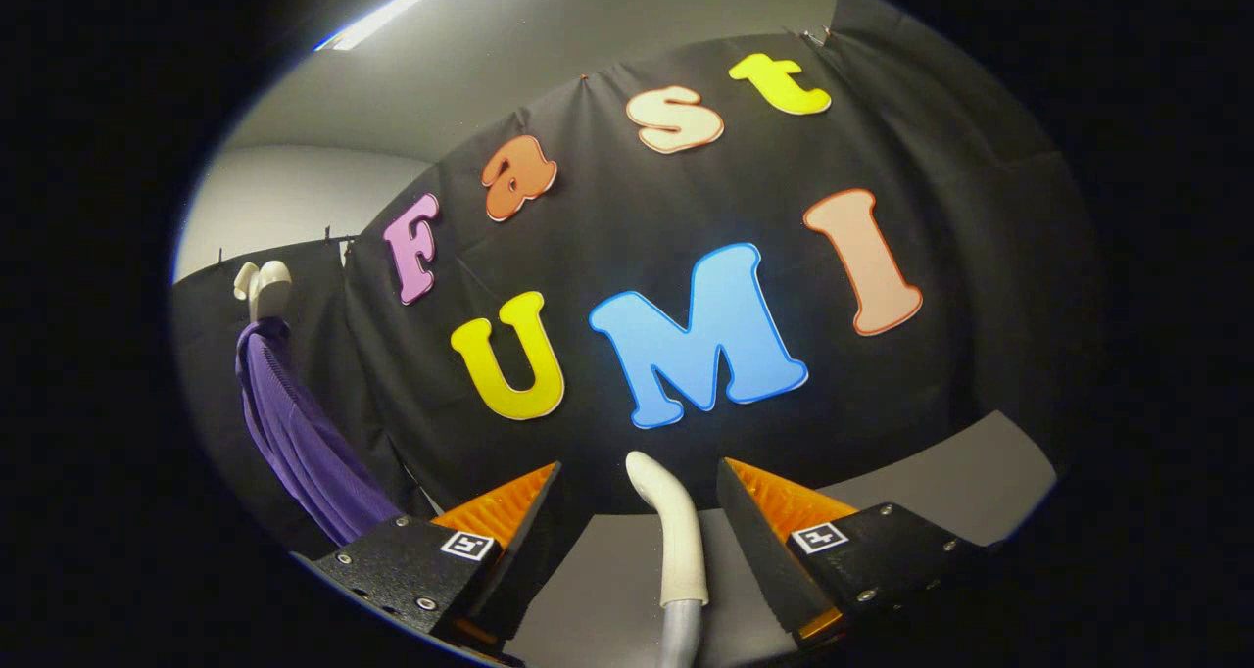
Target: Iron the clothes twice with a garment steamer, once on the left side and once on the right side.
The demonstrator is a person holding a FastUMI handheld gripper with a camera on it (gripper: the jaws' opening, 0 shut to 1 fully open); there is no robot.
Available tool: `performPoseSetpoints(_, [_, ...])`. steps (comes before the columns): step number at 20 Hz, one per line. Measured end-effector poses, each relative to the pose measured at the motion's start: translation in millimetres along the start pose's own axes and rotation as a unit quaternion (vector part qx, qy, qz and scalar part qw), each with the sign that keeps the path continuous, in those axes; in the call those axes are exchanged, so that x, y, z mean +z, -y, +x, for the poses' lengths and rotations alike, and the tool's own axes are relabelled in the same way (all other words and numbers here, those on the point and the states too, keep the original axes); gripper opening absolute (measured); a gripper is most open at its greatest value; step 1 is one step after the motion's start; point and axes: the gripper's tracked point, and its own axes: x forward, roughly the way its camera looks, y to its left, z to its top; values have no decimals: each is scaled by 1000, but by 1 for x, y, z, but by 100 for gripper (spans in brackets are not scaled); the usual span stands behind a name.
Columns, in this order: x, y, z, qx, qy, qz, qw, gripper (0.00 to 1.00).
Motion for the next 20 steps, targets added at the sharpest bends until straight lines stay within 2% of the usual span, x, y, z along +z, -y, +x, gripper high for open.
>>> performPoseSetpoints(3, [-21,20,23,-4,-54,19,998,94])
performPoseSetpoints(6, [-46,25,39,11,-106,31,994,94])
performPoseSetpoints(9, [-63,38,54,1,-139,42,989,94])
performPoseSetpoints(15, [-97,38,66,33,-203,91,974,94])
performPoseSetpoints(20, [-120,35,69,69,-243,154,955,93])
